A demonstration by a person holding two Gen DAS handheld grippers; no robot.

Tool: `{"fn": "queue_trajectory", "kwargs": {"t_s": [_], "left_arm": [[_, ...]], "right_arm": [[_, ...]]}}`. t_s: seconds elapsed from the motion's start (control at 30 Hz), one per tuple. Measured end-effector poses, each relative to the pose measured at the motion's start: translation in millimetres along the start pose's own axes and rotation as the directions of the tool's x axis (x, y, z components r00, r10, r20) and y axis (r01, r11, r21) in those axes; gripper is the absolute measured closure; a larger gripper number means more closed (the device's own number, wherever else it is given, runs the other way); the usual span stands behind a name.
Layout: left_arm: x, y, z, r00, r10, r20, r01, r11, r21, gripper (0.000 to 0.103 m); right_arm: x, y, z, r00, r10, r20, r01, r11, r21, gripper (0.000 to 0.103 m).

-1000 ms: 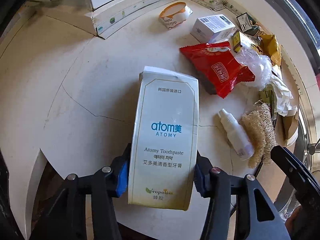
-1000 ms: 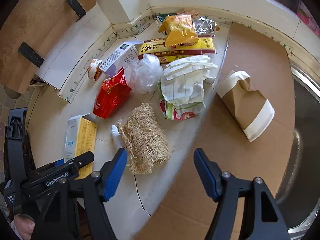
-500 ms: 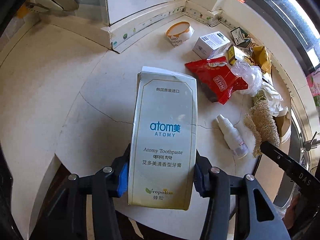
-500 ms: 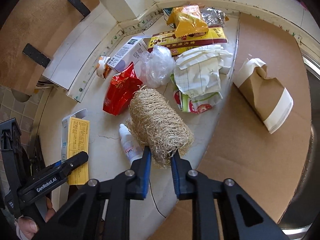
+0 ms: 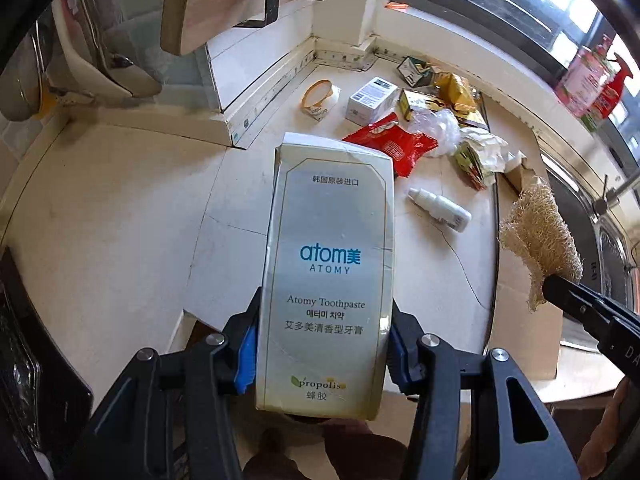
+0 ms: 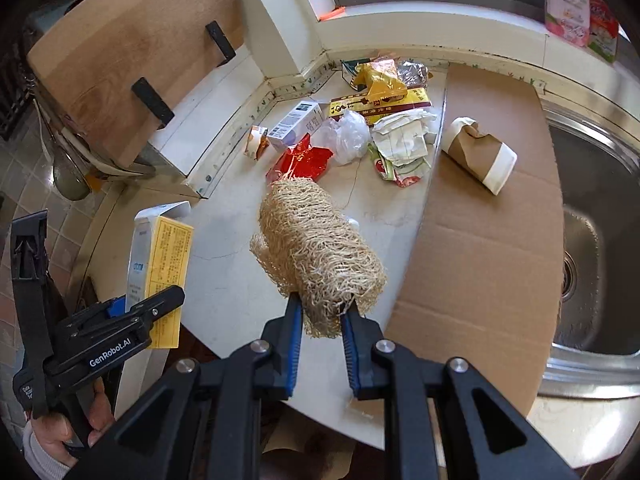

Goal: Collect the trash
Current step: 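Carry the toothpaste box and loofah down over the floor trash bin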

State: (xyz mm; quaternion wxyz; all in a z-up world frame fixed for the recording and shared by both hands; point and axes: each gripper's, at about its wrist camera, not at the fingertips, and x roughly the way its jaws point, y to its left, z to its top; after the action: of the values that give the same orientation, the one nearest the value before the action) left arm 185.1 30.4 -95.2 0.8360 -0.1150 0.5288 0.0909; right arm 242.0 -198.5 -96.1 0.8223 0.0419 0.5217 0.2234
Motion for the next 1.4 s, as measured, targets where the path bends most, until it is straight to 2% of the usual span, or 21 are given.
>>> {"fn": "queue_trajectory", "kwargs": {"t_s": [0.27,0.43,0.63,0.77,0.93,1.13,1.27,1.3,1.4], "left_arm": [[-34,20,-46,0.994,-0.110,-0.005,0.110,0.980,0.167,0.053],[-51,33,-84,0.986,-0.167,-0.014,0.165,0.955,0.248,0.053],[-52,37,-122,0.971,-0.226,-0.083,0.240,0.926,0.291,0.053],[-52,34,-146,0.957,-0.260,-0.125,0.286,0.912,0.295,0.053],[-47,30,-173,0.953,-0.255,-0.160,0.295,0.899,0.322,0.053],[1,37,-215,0.937,-0.219,-0.271,0.296,0.912,0.285,0.053],[60,40,-248,0.909,-0.226,-0.350,0.320,0.917,0.239,0.053],[76,40,-255,0.907,-0.222,-0.358,0.319,0.917,0.239,0.053],[128,38,-277,0.916,-0.178,-0.359,0.280,0.925,0.258,0.053]], "right_arm": [[-51,57,-71,0.990,-0.085,0.115,0.073,0.992,0.108,0.085],[-69,85,-125,0.981,-0.138,0.136,0.116,0.981,0.155,0.085],[-74,103,-186,0.977,-0.205,0.065,0.188,0.961,0.205,0.085],[-75,107,-210,0.973,-0.229,0.018,0.220,0.951,0.218,0.085],[-67,105,-234,0.971,-0.237,-0.034,0.238,0.946,0.221,0.084],[-20,84,-267,0.973,-0.190,-0.133,0.218,0.942,0.253,0.084],[33,56,-294,0.967,-0.149,-0.205,0.207,0.931,0.300,0.085],[45,49,-299,0.966,-0.146,-0.215,0.209,0.929,0.306,0.085],[89,26,-321,0.961,-0.125,-0.247,0.206,0.920,0.334,0.084]]}}
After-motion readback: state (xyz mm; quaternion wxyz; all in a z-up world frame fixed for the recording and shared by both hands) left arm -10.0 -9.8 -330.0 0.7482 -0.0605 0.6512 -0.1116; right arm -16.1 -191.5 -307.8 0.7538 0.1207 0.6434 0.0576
